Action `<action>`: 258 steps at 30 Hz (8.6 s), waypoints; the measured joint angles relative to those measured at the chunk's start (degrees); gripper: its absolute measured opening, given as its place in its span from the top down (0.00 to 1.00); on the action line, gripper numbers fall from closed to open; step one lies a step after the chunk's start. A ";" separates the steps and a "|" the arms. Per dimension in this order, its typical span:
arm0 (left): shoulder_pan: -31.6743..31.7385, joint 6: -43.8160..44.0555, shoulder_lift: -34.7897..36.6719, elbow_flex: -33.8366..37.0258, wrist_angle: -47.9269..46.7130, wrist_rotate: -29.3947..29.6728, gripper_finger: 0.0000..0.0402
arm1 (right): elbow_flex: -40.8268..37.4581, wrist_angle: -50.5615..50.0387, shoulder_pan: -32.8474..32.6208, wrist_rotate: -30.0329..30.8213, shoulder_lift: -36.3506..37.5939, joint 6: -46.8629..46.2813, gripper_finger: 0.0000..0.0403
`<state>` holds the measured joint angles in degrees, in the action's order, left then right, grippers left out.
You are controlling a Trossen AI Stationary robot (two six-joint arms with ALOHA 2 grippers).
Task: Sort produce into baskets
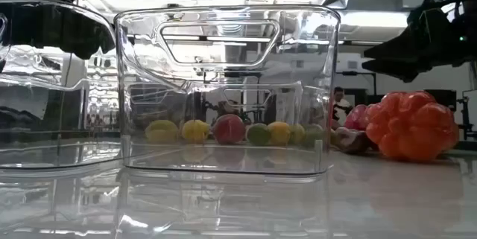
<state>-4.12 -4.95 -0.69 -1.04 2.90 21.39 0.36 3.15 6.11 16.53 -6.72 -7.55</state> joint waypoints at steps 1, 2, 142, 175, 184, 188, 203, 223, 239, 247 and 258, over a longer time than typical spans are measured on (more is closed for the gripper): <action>-0.01 0.02 -0.02 0.00 0.00 0.02 0.32 | 0.00 -0.01 -0.02 0.00 0.00 0.00 0.28; -0.02 0.00 0.00 -0.01 0.00 0.01 0.32 | -0.02 -0.01 -0.02 0.00 0.00 0.00 0.28; 33.55 11.41 -63.26 -27.86 -2.03 -21.67 0.44 | 23.36 10.76 0.41 -9.46 -25.07 11.03 0.28; 32.26 -12.54 -88.27 -50.01 -34.51 -16.40 0.08 | 23.70 30.03 -3.87 -9.11 -54.90 10.62 0.28; 31.73 -13.29 -90.82 -50.01 -34.67 -14.68 0.23 | 23.72 29.87 -3.85 -9.16 -54.89 10.60 0.28; 31.74 -12.76 -90.83 -50.01 -34.91 -14.69 0.41 | 23.72 29.87 -3.85 -9.16 -54.88 10.60 0.28; 28.19 -9.15 -82.07 -65.66 -50.96 -23.29 0.54 | 23.76 29.19 -3.85 -9.18 -54.88 10.58 0.28; 0.78 13.23 -74.39 -61.11 -54.15 -13.88 0.33 | 23.76 29.66 -3.71 -9.11 -54.86 9.49 0.28; 20.94 -1.74 -78.21 -61.18 -46.49 -20.37 0.23 | 23.81 31.04 -3.30 -9.11 -55.26 9.24 0.28; 28.72 -13.73 -91.43 -64.21 -42.48 -23.93 0.24 | 23.79 32.43 -2.06 -9.44 -58.43 9.51 0.28; 28.26 -25.31 -101.56 -69.88 -43.62 -24.11 0.24 | 23.78 32.67 -1.44 -10.64 -58.88 9.53 0.28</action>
<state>24.14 -30.26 -102.25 -70.91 -40.72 -2.72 24.14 35.81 4.67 5.89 -65.60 1.98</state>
